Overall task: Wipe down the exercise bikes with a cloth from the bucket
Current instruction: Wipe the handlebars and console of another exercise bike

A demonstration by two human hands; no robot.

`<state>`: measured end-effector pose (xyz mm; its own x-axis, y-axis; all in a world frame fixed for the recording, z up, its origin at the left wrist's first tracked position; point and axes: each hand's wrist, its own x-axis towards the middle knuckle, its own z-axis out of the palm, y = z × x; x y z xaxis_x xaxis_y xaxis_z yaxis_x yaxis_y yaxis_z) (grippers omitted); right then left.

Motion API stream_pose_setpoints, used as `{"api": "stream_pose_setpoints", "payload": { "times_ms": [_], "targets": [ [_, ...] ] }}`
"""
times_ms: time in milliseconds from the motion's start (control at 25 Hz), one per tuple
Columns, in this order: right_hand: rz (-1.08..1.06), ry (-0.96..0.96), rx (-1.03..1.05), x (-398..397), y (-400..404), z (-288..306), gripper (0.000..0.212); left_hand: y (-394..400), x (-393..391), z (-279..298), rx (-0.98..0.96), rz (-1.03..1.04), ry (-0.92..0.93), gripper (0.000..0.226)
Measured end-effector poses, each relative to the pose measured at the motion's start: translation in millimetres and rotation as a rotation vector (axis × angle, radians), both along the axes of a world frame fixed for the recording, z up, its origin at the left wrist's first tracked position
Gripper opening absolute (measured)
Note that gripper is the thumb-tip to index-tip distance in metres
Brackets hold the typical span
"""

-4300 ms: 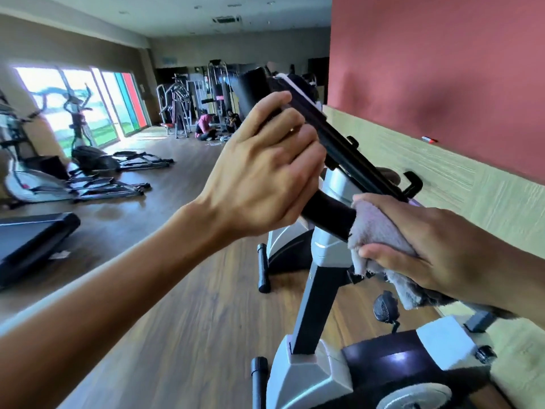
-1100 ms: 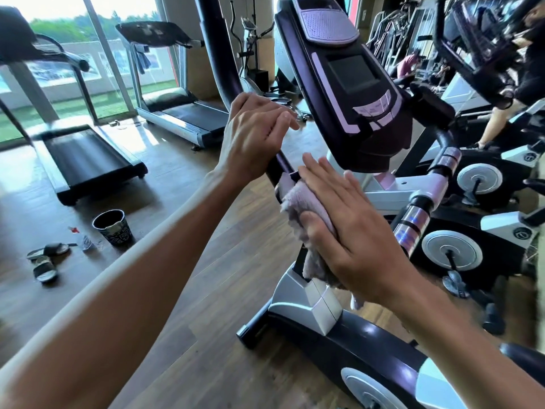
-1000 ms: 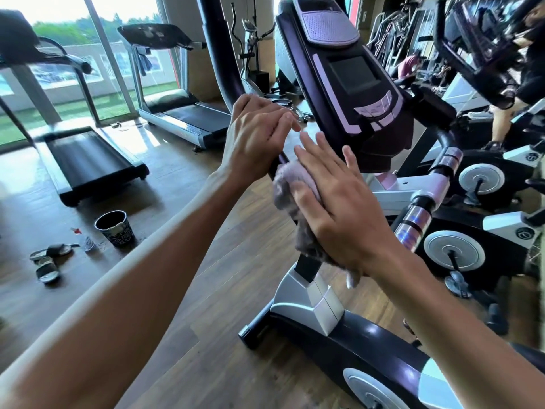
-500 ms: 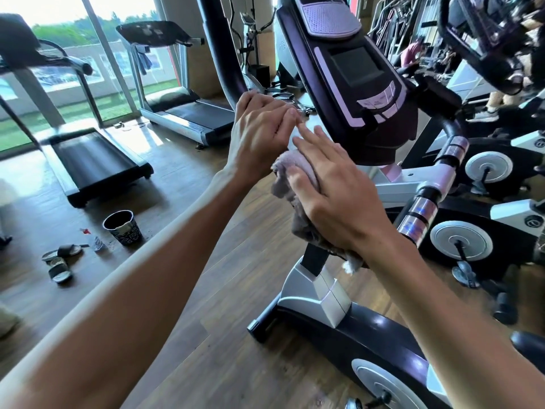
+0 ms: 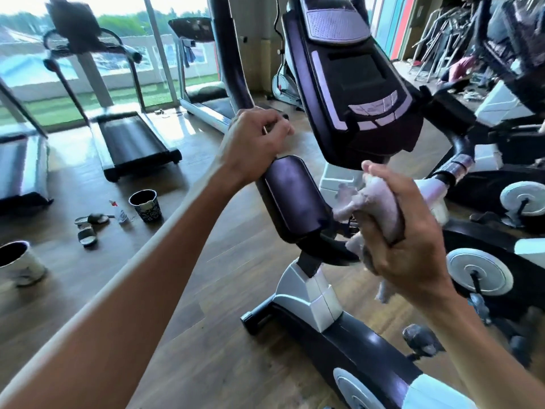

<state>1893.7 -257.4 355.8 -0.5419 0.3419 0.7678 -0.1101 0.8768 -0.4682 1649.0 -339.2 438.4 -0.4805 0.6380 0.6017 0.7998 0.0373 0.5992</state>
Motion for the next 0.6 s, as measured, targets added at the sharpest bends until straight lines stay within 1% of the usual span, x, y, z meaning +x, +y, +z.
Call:
{"api": "stream_pose_setpoints", "payload": {
  "times_ms": [40,80,120,160,200,280,360,400,520,560,600],
  "targets": [
    [-0.001,-0.078,0.0,7.1,8.8,-1.1,0.055,-4.2,14.9,-1.8,-0.036,0.081,0.014,0.032],
    [-0.003,-0.24,0.08,10.8,14.3,-4.4,0.06,-5.4,29.2,-5.5,-0.086,0.161,0.047,0.034],
    [-0.041,-0.417,0.224,11.3,15.3,-8.2,0.069,-4.4,42.5,-10.4,-0.142,0.24,0.085,0.036],
    [-0.081,-0.519,0.36,8.5,14.4,-13.3,0.077,-0.7,51.3,-16.1,-0.197,0.311,0.12,0.037],
    [-0.125,-0.559,0.446,3.2,9.6,-13.0,0.078,3.4,57.4,-20.6,-0.254,0.382,0.159,0.037],
    [-0.195,-0.518,0.454,-9.4,-1.1,-7.6,0.065,9.6,63.0,-22.2,-0.372,0.5,0.241,0.04],
    [-0.248,-0.45,0.439,-17.0,-4.1,-10.7,0.056,10.9,64.3,-17.9,-0.472,0.547,0.315,0.046],
    [-0.227,-0.419,0.463,-13.3,-1.1,-17.6,0.057,10.1,66.5,-16.8,-0.5,0.558,0.342,0.047],
    [-0.086,-0.372,0.659,9.1,12.3,-36.3,0.061,9.9,69.1,-18.7,-0.542,0.567,0.356,0.048],
    [-0.083,-0.36,0.664,9.4,11.9,-36.0,0.061,10.7,70.2,-20.5,-0.557,0.584,0.369,0.048],
    [-0.132,-0.353,0.617,2.4,7.8,-33.1,0.061,11.6,70.3,-21.7,-0.565,0.598,0.38,0.048]
  ]
}}
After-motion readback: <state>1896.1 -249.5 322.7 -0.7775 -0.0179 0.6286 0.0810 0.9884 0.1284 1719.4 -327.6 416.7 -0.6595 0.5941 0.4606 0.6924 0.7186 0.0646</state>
